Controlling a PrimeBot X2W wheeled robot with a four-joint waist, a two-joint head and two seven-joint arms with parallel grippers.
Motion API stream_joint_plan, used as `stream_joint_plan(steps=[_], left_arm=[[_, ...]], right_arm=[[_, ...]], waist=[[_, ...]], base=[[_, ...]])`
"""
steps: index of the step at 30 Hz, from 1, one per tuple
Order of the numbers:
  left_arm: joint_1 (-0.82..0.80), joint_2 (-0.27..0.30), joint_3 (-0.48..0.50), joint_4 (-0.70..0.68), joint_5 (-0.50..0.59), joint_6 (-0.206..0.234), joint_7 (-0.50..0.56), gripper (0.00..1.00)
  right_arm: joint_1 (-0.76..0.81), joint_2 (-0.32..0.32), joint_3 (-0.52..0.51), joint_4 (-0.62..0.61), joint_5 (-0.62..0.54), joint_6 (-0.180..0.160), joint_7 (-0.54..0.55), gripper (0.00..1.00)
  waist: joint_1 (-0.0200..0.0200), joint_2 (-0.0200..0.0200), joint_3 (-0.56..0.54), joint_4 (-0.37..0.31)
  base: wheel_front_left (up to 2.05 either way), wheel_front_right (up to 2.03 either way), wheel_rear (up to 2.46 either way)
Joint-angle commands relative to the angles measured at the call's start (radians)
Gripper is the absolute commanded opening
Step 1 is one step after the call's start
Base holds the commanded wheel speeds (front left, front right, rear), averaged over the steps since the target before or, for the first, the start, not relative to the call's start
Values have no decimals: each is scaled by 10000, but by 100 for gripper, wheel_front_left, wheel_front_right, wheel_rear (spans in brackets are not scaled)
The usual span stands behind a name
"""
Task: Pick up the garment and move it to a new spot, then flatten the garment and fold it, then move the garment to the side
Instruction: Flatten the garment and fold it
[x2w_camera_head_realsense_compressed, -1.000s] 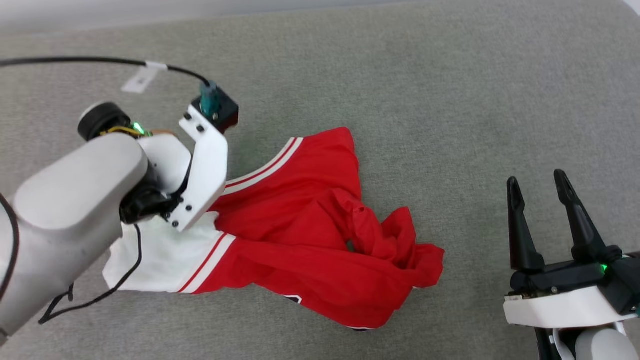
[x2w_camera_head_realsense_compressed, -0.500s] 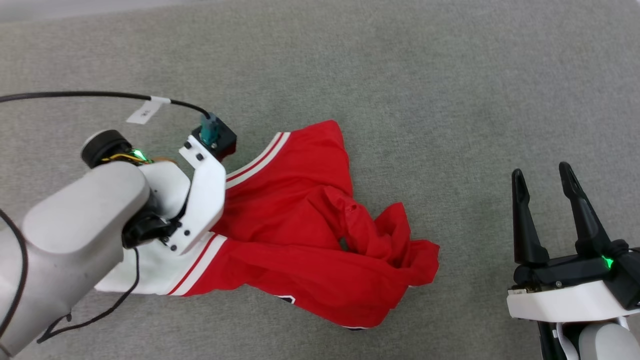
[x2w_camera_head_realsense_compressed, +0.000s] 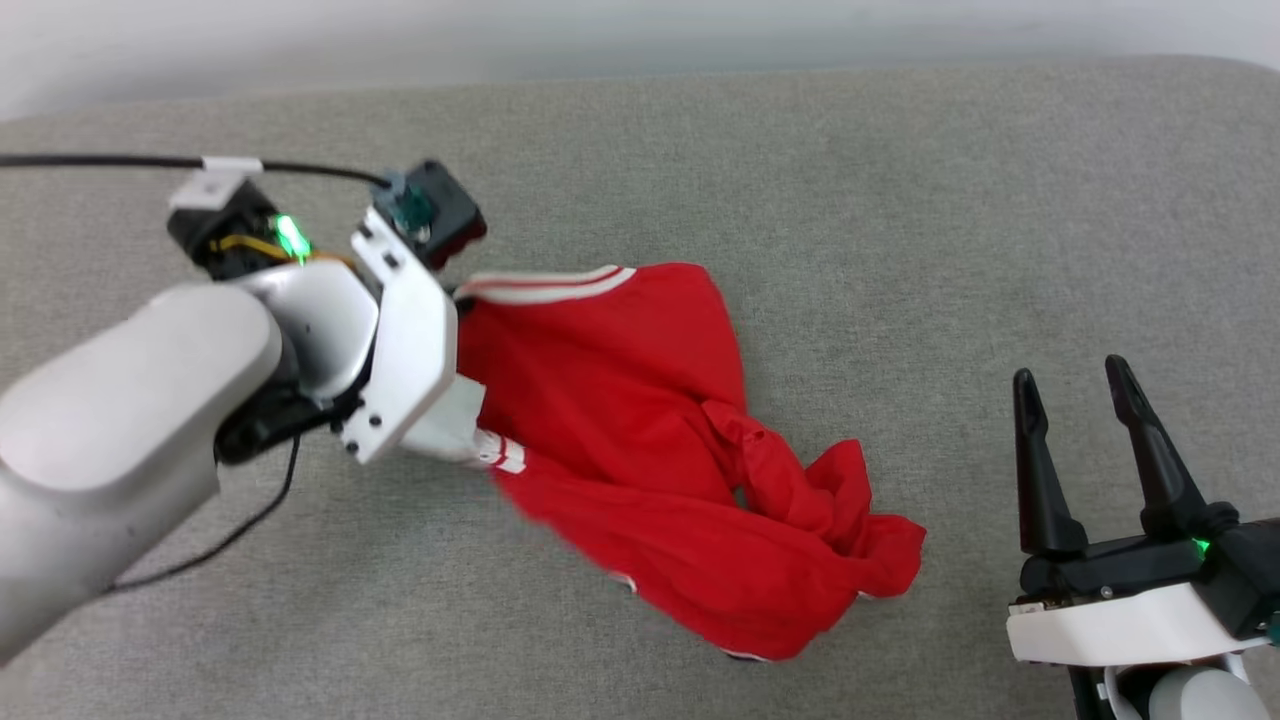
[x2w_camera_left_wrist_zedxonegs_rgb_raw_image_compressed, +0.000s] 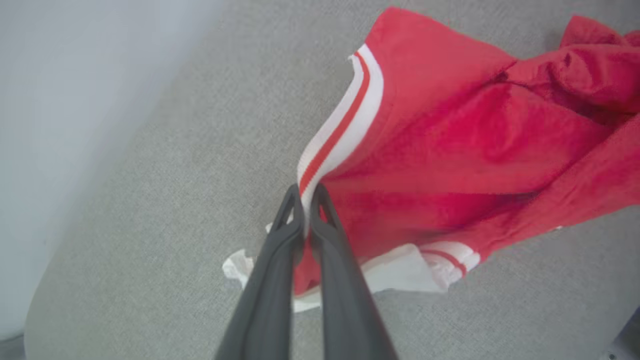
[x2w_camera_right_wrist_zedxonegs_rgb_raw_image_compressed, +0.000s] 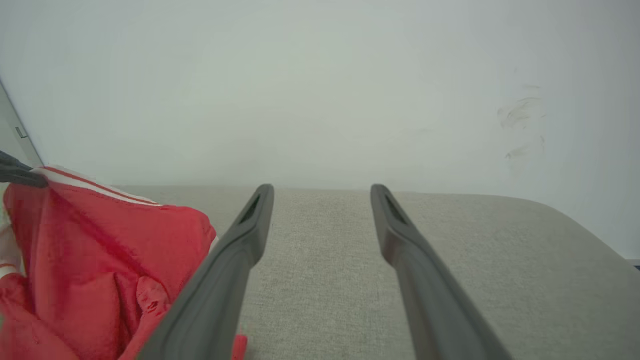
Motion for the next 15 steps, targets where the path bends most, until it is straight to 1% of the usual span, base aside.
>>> stream_joint_plan(steps=[1,4,7,12,15], left_arm=[[-336,-64,130,-65,127,12,-230,0],[-644,-256,252,-90,232,11,-475,0],[-838,-424,176,81,454,13,-458,0],[-546,-1058,42,814,600,11,-527,0],[-378,-1460,14,1553,582,11,-691,0]], right_arm=[[21,10,74,-30,22,-7,-23,100],[-19,8,72,-61,81,-7,-23,100],[-87,10,98,-88,166,-7,-23,100],[-250,10,183,-116,297,-7,-23,100],[-345,11,235,-128,378,-7,-23,100]], waist=[[0,0,-66,-15],[0,0,19,-250],[0,0,221,-566],[0,0,718,-1120],[0,0,1016,-1387]], base=[[0,0,0],[0,0,0],[0,0,0],[0,0,0],[0,0,0]])
